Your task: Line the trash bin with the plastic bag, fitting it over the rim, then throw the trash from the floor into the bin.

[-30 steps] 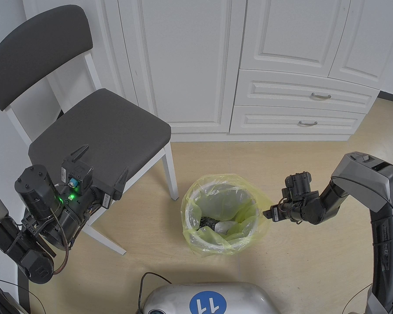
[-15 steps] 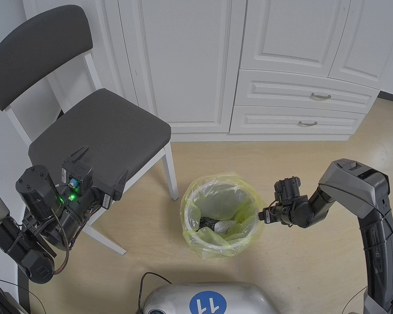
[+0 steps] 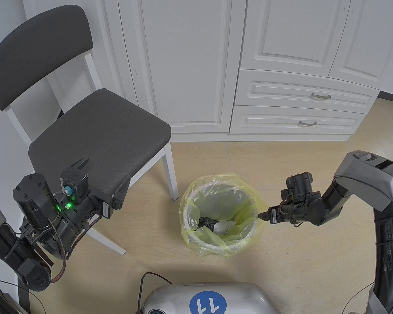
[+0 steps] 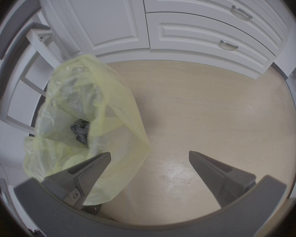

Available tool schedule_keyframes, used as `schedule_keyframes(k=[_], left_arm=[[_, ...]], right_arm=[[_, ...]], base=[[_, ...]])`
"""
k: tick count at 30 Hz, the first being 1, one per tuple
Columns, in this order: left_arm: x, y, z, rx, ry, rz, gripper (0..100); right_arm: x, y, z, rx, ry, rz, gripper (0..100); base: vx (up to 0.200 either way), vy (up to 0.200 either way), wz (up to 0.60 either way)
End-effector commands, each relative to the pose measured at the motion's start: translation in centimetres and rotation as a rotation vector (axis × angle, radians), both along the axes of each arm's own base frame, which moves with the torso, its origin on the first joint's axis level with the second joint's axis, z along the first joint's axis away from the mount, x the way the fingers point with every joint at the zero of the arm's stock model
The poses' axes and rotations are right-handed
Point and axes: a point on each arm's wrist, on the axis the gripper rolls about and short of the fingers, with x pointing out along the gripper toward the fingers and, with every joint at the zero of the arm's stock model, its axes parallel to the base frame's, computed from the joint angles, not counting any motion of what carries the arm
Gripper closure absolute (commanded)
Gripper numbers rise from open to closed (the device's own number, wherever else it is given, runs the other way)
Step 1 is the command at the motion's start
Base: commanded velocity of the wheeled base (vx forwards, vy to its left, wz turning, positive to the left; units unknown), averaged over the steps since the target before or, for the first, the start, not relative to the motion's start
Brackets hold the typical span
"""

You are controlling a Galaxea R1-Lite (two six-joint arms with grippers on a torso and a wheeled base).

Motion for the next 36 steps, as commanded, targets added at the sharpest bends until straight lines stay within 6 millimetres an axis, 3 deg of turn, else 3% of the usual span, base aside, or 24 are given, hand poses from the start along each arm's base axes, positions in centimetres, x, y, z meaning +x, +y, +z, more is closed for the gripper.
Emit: schedule_keyframes(k=[1,4,6,10,14,16,17,22,28,29,36], left_arm=[[-0.9,-0.6,0.3,-0.064,0.011,-0.042,0],[-1.0,-0.7,0.3,-0.081,0.013,-0.047,0],[-1.5,-0.8,0.6,-0.157,0.023,-0.058,0],[-1.5,-0.4,0.4,-0.221,0.05,-0.038,0],[-1.3,0.7,0.5,-0.245,0.049,0.012,0],[-1.3,0.7,0.5,-0.245,0.049,0.012,0],[-1.6,1.1,1.4,-0.266,0.009,0.014,0],[-2.0,1.6,1.9,-0.277,-0.012,0.03,0],[-4.3,2.9,3.8,-0.308,-0.094,0.025,0],[-4.8,3.3,4.3,-0.318,-0.122,0.029,0],[-6.2,4.8,6.3,-0.349,-0.23,0.068,0]], right_arm=[[-1.3,-1.6,4.2,0.038,-0.062,-0.004,0],[-1.6,-1.8,4.6,0.046,-0.064,0.0,0],[-3.1,-2.9,6.6,0.081,-0.103,0.009,0],[-5.0,-3.6,8.2,0.106,-0.169,0.0,0],[-7.2,-4.0,9.1,0.121,-0.236,-0.004,0],[-7.2,-4.0,9.1,0.121,-0.236,-0.004,0],[-8.7,-4.4,9.4,0.144,-0.294,-0.017,0],[-10.7,-4.8,11.0,0.217,-0.451,-0.058,0],[-13.2,-6.5,14.4,0.233,-0.662,-0.161,0],[-14.1,-7.1,15.7,0.236,-0.706,-0.175,0],[-16.9,-8.8,19.7,0.244,-0.861,-0.218,0]], base=[[0.0,0.0,0.0],[0.0,0.0,0.0],[0.0,0.0,0.0],[0.0,0.0,0.0],[0.0,0.0,0.0],[0.0,0.0,0.0],[0.0,0.0,0.0],[0.0,0.0,0.0],[0.0,0.0,0.0],[0.0,0.0,0.0],[0.0,0.0,0.0]])
